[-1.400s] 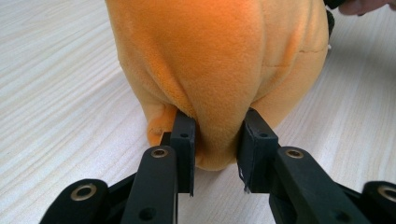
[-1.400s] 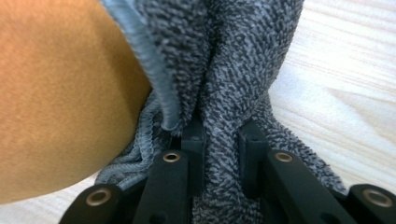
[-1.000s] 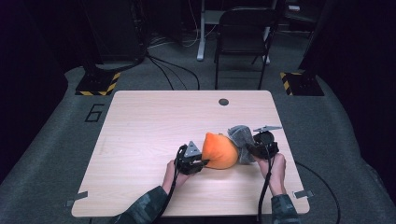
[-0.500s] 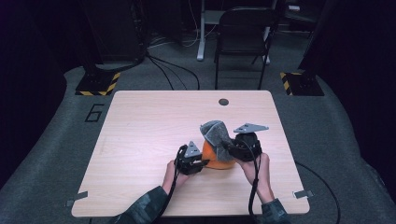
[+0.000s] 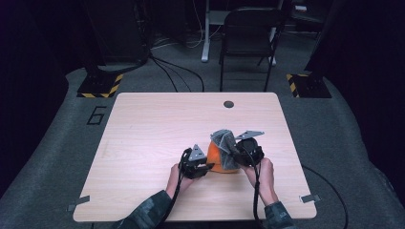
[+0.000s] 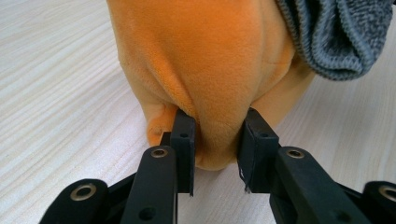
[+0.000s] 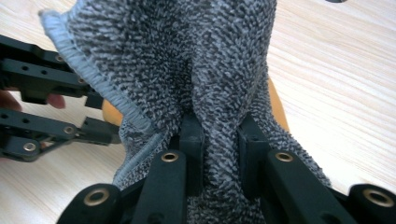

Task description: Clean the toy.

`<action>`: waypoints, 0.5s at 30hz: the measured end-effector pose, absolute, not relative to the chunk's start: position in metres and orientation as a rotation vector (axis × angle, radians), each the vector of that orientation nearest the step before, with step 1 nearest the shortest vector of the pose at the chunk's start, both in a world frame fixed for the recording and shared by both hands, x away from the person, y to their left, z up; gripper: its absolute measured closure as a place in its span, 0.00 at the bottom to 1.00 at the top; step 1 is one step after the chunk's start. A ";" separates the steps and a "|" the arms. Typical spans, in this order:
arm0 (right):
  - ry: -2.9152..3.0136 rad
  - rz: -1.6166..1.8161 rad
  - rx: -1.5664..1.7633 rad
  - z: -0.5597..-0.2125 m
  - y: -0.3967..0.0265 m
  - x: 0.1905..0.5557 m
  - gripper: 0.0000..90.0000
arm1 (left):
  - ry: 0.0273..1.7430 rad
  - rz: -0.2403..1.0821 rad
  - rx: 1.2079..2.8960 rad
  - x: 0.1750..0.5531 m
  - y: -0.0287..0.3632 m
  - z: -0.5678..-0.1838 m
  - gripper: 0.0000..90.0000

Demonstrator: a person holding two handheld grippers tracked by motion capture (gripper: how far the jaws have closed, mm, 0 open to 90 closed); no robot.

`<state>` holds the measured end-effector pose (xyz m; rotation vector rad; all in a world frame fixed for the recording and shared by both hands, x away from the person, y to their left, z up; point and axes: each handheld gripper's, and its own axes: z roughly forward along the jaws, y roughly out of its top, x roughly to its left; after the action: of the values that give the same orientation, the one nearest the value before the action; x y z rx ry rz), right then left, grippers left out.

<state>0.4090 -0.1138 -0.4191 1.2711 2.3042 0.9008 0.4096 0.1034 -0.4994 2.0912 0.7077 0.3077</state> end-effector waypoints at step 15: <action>2.263 0.827 1.450 -0.438 -0.150 0.425 0.85 | 0.706 0.305 2.091 0.411 0.104 -0.500 0.78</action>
<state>0.4249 -0.1498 -0.4378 1.4504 2.2627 0.8270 0.4106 0.1039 -0.4999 2.0910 0.7057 0.3051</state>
